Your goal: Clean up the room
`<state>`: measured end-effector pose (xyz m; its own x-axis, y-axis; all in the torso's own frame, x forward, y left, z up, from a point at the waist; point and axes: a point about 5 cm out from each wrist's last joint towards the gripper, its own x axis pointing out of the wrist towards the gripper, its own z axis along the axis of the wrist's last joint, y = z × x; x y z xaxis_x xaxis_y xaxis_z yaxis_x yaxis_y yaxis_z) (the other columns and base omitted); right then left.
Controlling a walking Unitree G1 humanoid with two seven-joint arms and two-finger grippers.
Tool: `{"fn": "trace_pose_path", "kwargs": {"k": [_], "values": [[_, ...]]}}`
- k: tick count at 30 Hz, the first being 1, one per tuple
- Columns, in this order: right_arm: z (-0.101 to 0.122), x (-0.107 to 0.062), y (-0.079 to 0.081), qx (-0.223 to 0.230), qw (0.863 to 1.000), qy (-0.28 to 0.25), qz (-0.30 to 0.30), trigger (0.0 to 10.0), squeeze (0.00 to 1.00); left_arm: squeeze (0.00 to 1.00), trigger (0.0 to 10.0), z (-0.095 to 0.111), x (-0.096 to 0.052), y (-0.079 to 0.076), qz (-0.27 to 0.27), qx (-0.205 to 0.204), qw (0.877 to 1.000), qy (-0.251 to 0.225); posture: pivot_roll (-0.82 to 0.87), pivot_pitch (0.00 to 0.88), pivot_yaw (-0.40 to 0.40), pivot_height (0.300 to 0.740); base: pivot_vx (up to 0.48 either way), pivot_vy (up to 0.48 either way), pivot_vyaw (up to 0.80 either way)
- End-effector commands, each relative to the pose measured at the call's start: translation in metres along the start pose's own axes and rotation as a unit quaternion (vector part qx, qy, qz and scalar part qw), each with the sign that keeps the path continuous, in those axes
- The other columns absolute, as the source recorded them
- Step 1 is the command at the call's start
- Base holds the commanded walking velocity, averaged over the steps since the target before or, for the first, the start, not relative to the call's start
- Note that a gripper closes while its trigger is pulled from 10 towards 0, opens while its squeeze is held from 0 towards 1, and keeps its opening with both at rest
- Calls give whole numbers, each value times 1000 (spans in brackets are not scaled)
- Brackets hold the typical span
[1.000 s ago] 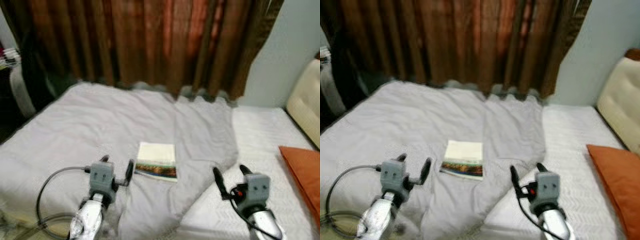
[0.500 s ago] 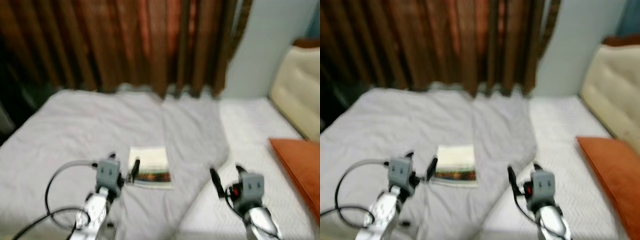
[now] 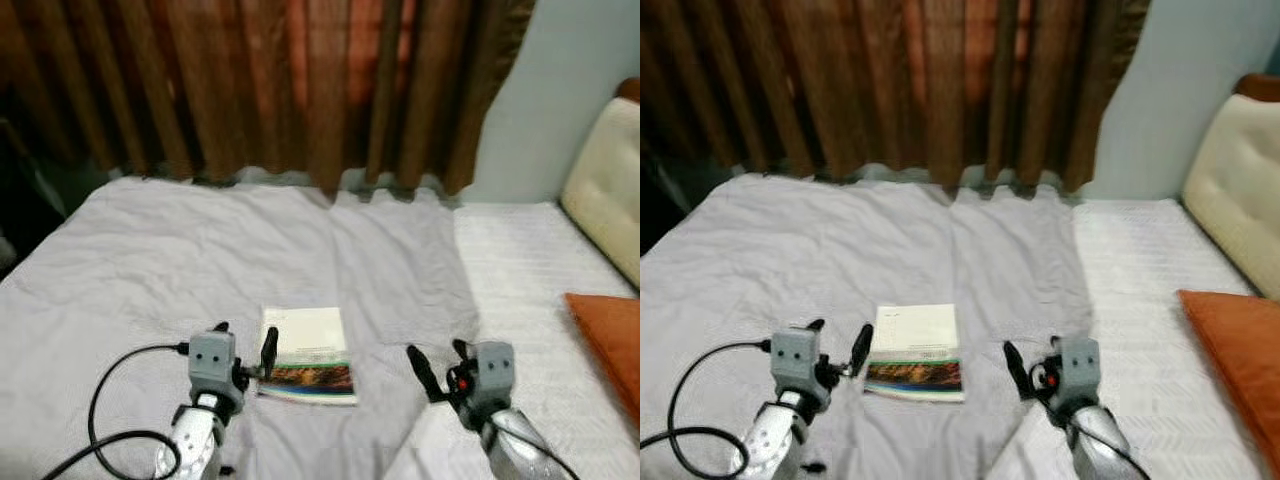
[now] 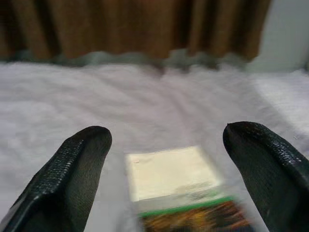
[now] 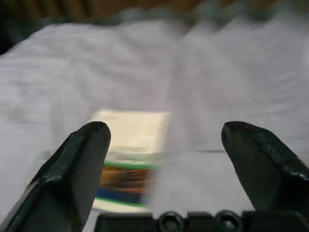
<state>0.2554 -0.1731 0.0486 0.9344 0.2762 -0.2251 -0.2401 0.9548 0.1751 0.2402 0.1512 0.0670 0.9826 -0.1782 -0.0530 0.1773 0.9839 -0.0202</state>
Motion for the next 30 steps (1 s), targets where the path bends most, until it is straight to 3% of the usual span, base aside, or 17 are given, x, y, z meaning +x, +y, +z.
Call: {"fn": "trace_pose_path", "kwargs": {"k": [1,5,6,12,16,19,21,23,24,25,30], "values": [[-5,12,15,45,998,24,44,10000,0,0,10000,1,-7,3,3,18,1000,11,-4,136,-39,740,326,352,0],[-15,37,32,94,991,67,68,10000,0,0,10000,7,-16,6,-6,64,998,20,54,230,-30,740,0,0,0],[-17,45,35,111,989,72,69,10000,1000,0,10000,11,-17,7,-12,77,997,19,76,258,-27,740,0,0,0],[-9,69,40,125,988,79,47,10000,1000,0,10000,25,-22,13,-21,96,995,14,109,304,-20,740,0,0,0],[11,88,41,124,991,41,12,10000,1000,0,10000,35,-36,13,-33,108,993,19,148,382,4,740,0,0,0],[24,93,40,85,996,14,-4,10000,1000,0,10000,54,-52,7,-52,121,991,13,194,474,31,740,0,0,0],[26,94,40,79,997,10,-6,10000,1000,0,10000,57,-55,7,-54,122,991,13,194,474,31,740,0,0,0],[30,96,39,36,999,3,-22,10000,1000,0,10000,64,-64,3,-73,129,989,15,226,560,62,740,0,0,0],[31,97,38,13,999,1,-31,10000,741,0,10000,66,-68,2,-83,131,988,19,231,576,67,740,0,0,0],[34,98,37,-7,999,-7,-37,10000,0,0,10000,71,-75,0,-90,132,987,21,236,609,77,740,0,0,0],[46,102,29,-22,996,-25,-82,10000,0,0,10000,84,-90,-5,-98,128,986,35,258,653,92,740,0,0,0]]}}
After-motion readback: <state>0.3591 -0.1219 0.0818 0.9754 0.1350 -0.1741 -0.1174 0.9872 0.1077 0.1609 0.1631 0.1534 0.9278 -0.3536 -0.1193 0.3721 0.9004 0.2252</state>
